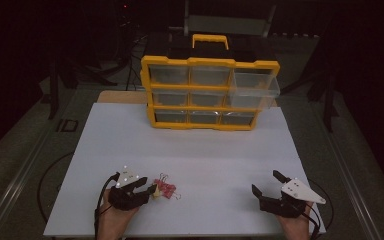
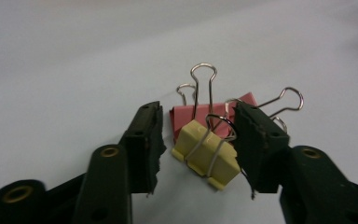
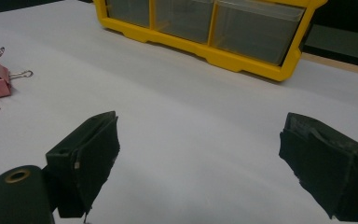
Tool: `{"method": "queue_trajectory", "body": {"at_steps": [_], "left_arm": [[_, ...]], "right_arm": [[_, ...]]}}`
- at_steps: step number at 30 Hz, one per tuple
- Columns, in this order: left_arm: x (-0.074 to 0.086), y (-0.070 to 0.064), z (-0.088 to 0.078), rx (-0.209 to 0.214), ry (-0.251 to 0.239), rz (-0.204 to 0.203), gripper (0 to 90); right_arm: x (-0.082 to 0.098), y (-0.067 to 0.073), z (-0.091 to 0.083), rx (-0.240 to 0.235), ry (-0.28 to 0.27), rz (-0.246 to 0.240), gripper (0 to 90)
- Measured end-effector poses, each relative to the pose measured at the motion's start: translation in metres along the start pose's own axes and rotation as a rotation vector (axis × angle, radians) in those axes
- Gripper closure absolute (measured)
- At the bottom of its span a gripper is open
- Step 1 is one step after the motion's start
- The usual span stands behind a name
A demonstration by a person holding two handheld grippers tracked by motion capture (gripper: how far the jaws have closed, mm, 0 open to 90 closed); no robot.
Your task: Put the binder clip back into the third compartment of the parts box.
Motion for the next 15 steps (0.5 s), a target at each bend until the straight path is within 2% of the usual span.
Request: {"method": "queue_trajectory", "body": {"at_steps": [1, 2, 6, 10, 13, 15], "left_arm": [[0.0002, 0.001, -0.0009, -0.004, -0.001, -0.003, 62.4], [0.0006, 0.0017, -0.0017, -0.006, 0.0, -0.005, 62.4], [0.0028, 0.0038, -0.0023, -0.007, 0.011, 0.002, 74.1], [0.0025, 0.0036, -0.0023, -0.025, 0.022, 0.027, 84.5], [0.0022, 0.0053, -0.0018, -0.045, 0.032, 0.043, 87.6], [0.002, 0.0068, -0.0018, -0.04, 0.036, 0.041, 88.3]], "right_arm": [[0.0, 0.0002, 0.0001, 0.0, 0.0, -0.001, 11.6], [0.0, 0.0002, 0.0001, 0.0, 0.0, -0.001, 11.6], [-0.0001, 0.0004, 0.0002, -0.001, 0.0, -0.002, 11.6], [0.0, 0.0002, 0.0001, 0.0, 0.001, -0.001, 11.6], [0.0, 0.0002, 0.0002, -0.001, 0.001, -0.004, 11.6], [-0.0001, 0.0005, 0.0004, -0.002, 0.001, -0.003, 11.6]]}}
Point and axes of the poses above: each handheld gripper's, and its own axes: z roughly forward along the jaws, x roughly out of its underside, y roughly to its left, the point moved 7 cm from there along z, roughly forward along the jaws, and after that the axes turned 5 degrees about z, right-handed, at the moved point
